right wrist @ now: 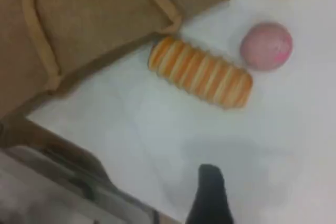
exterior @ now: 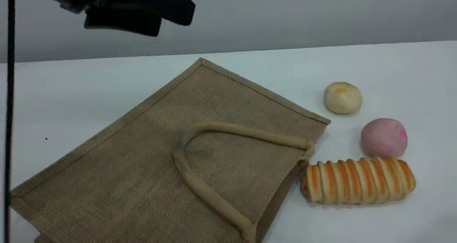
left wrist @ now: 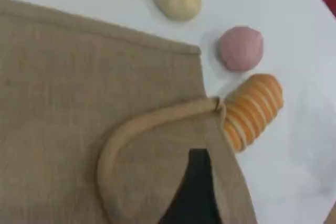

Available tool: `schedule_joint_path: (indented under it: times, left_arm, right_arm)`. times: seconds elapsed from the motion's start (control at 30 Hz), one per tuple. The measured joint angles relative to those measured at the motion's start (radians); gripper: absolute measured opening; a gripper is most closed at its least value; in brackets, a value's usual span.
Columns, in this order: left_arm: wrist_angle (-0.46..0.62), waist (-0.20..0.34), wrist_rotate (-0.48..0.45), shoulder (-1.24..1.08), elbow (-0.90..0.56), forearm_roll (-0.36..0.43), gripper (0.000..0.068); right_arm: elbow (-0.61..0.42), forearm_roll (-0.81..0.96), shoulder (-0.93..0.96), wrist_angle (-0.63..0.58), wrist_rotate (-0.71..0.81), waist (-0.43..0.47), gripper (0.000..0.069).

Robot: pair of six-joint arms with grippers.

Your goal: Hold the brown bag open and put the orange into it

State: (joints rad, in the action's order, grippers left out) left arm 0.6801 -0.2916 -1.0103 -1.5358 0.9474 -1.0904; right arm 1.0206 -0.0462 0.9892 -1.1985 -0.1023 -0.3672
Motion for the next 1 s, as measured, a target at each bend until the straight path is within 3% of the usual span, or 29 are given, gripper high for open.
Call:
schedule_joint_path:
  times: [0.17,0.4,0.63,0.8,1.0]
  left_arm:
    - [0.074,0.000,0.202,0.085,0.000,0.241,0.0587]
    - [0.240,0.000,0.434,0.254,0.000,0.483,0.0587]
    - [0.364,0.000,0.592,0.484,0.000,0.603,0.0587]
    - [0.404,0.000,0.692,0.675,0.000,0.658,0.0587]
    - [0.483,0.000,0.830,0.909,0.000,0.789,0.0587]
  right_arm:
    - [-0.045,0.000,-0.080,-0.028,0.023,0.000,0.0471]
    - [-0.076,0.000,-0.258,-0.023,0.046,0.000,0.0471]
    - [-0.178,0.000,-0.494,-0.023,0.046,0.000,0.0471]
    - [-0.294,-0.011,-0.662,0.048,0.047,0.000,0.0471]
    - [-0.417,-0.032,-0.823,0.075,0.049,0.000,0.0471]
